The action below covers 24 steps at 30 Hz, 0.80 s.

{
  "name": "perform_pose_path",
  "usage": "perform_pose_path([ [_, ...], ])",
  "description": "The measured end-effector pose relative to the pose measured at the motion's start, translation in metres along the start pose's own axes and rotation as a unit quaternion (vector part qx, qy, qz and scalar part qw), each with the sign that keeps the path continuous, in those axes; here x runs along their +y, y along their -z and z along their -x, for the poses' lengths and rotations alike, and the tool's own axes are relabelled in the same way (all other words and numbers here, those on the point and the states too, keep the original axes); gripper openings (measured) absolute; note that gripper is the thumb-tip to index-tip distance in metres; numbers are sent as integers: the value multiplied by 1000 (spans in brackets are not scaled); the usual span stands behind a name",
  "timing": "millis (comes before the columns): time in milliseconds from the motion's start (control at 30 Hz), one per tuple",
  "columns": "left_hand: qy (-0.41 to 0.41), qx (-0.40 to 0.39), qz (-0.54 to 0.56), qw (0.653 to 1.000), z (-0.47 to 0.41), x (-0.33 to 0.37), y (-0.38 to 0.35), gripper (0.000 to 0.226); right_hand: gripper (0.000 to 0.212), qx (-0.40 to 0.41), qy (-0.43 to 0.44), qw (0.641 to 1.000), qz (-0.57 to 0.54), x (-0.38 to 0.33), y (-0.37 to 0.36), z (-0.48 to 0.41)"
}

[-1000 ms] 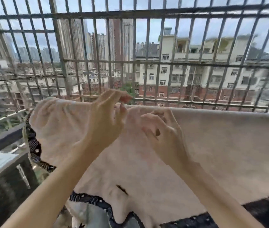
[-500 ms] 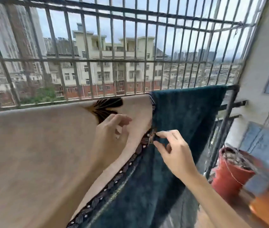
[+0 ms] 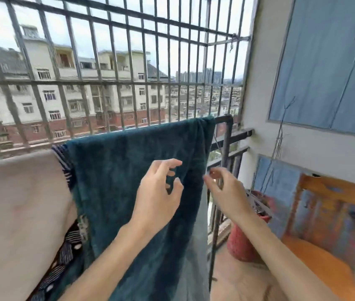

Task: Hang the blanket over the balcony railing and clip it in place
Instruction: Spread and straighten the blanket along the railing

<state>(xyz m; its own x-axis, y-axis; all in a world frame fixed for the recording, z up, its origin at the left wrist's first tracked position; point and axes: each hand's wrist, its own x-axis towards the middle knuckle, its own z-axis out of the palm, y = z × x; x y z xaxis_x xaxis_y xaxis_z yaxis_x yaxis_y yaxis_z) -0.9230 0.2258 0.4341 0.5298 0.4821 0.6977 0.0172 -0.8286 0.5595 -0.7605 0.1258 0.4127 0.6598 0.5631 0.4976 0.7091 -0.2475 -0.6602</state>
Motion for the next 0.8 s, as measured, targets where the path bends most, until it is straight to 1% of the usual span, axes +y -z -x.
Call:
perform_pose_path([
  [67, -9, 4, 10, 1000, -21, -3, -18, 35, 53, 1, -12, 1000, 3, 6, 3, -42],
  [133, -10, 2, 13, 1000, -43, -6, -32, 36, 70, -20, -49, 999, -12, 9, 4, -85],
  [167, -10, 2, 14, 1000, -54, -7, -37, 37, 74, -35, -69, 997, -28, 11, 4, -106],
  [200, -11, 6, 14, 1000, -65, -8, -42, 38, 72, -49, -74, 995, -45, 12, 4, -125],
  [267, -14, 24, 15, 999, -84, -10, -49, 38, 49, -71, -44, 994, -67, 12, 3, -150],
  [333, -22, 47, 18, 998, -99, -11, -56, 36, 30, -70, 7, 992, -106, 11, 3, -162],
  [400, -29, 59, 12, 998, -107, -8, -65, 34, 19, -74, 17, 974, -211, 13, 9, -165],
  [467, -37, 67, 4, 997, -115, -1, -74, 32, 16, -73, -3, 944, -323, 15, 19, -171],
  [533, -49, 83, -19, 995, -125, 8, -83, 31, 19, -67, -14, 926, -370, 16, 27, -185],
  [667, -60, 114, -97, 987, -143, 24, -102, 30, 24, -41, 3, 921, -386, 26, 35, -223],
  [800, -29, 147, -151, 977, -155, 36, -135, 28, 19, -34, 10, 911, -410, 62, 58, -269],
])
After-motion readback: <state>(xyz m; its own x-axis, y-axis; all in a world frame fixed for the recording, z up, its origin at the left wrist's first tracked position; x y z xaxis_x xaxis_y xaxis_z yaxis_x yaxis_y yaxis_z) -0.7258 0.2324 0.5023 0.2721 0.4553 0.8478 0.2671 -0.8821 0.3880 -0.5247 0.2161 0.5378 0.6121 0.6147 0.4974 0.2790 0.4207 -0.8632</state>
